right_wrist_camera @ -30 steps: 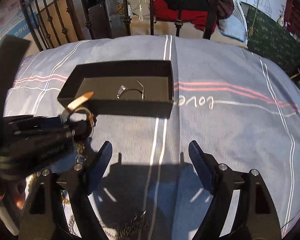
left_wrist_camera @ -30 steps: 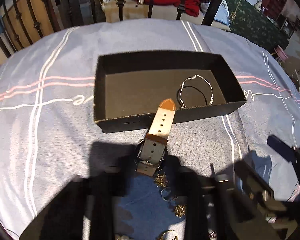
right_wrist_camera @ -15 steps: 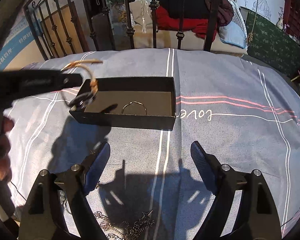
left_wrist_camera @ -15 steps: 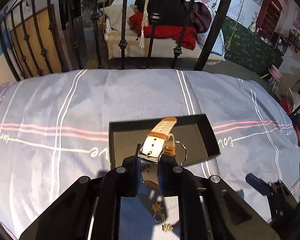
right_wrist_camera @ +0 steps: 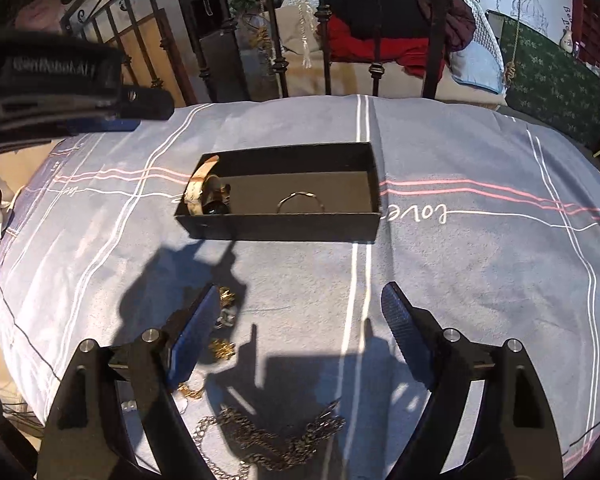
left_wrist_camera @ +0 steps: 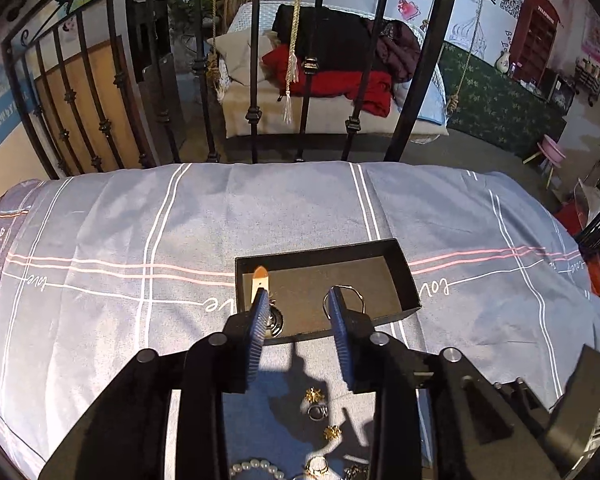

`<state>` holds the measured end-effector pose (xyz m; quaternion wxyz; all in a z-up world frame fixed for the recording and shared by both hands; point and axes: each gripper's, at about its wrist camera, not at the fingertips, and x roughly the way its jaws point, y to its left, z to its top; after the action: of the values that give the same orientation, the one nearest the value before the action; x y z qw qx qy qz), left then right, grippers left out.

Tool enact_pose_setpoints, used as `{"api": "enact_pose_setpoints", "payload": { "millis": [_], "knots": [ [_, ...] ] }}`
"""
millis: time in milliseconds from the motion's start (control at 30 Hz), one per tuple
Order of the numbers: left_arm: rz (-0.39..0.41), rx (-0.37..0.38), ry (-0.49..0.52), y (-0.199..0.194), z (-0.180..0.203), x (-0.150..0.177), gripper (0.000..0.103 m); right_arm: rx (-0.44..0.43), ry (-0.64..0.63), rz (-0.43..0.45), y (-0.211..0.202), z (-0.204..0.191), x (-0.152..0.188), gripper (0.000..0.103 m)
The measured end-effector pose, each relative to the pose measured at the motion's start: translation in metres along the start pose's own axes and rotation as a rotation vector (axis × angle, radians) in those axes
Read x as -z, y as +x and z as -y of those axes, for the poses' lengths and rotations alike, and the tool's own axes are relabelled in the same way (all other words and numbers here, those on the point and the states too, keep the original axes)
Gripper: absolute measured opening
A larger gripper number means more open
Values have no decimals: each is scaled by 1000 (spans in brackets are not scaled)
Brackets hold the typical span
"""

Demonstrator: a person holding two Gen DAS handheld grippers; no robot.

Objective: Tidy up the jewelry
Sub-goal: 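Lower the gold watch into the black box and open the left tool, then grasp a gold flower earring with the left tool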

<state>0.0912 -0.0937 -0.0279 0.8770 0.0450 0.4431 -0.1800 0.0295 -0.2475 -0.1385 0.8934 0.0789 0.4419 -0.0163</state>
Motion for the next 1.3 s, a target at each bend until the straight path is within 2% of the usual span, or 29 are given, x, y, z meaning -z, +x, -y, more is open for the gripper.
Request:
{"api": "enact_pose_setpoints", "payload": {
  "millis": [33, 100, 167, 300, 500, 533, 567, 633, 667, 767, 833, 867, 900, 933, 967, 1133, 1300],
  "knots": [
    [4, -2, -2, -4, -2, 2, 39, -10, -1, 1, -1, -3, 2, 82],
    [4, -14, -7, -9, -6, 9, 54, -39, -3, 1, -3, -8, 8, 82],
    [-9, -26, -30, -8, -16, 19, 61, -87, -7, -4, -3, -14, 15, 82],
    [-90, -24, -80, 9, -40, 46, 61, -126, -81, -37, 6, -30, 29, 82],
    [-224, 55, -74, 48, -42, 71, 52, -176, -123, -92, 29, -39, 40, 74],
    [-239, 70, -71, 54, -40, 73, 52, -182, -136, -103, 34, -40, 39, 69],
    [-264, 77, -63, 63, -36, 75, 50, -190, -142, -122, 41, -40, 40, 57],
    [-313, 72, -47, 79, -29, 80, 41, -210, -138, -173, 57, -38, 40, 43],
    [-335, 72, -43, 87, -26, 83, 35, -217, -136, -182, 62, -36, 41, 42],
    [-378, 91, -41, 106, -17, 92, 30, -229, -139, -168, 65, -36, 39, 42],
    [-365, 80, -31, 109, -12, 96, 30, -229, -146, -166, 67, -38, 38, 41],
    [-354, 76, -22, 110, -9, 96, 29, -224, -149, -166, 67, -38, 38, 37],
    [-347, 75, -11, 110, -6, 96, 16, -213, -153, -165, 68, -39, 38, 33],
    [-345, 80, -3, 110, -4, 96, 3, -212, -152, -168, 67, -38, 38, 20],
    [-345, 79, -1, 110, -2, 96, 0, -218, -140, -172, 66, -36, 37, 18],
    [-290, 123, -49, 94, -14, 92, 0, -203, -110, -154, 56, -26, 39, 18],
    [-200, 126, -46, 58, -20, 73, 0, -189, -86, -86, 29, -19, 26, 18]
  ]
}}
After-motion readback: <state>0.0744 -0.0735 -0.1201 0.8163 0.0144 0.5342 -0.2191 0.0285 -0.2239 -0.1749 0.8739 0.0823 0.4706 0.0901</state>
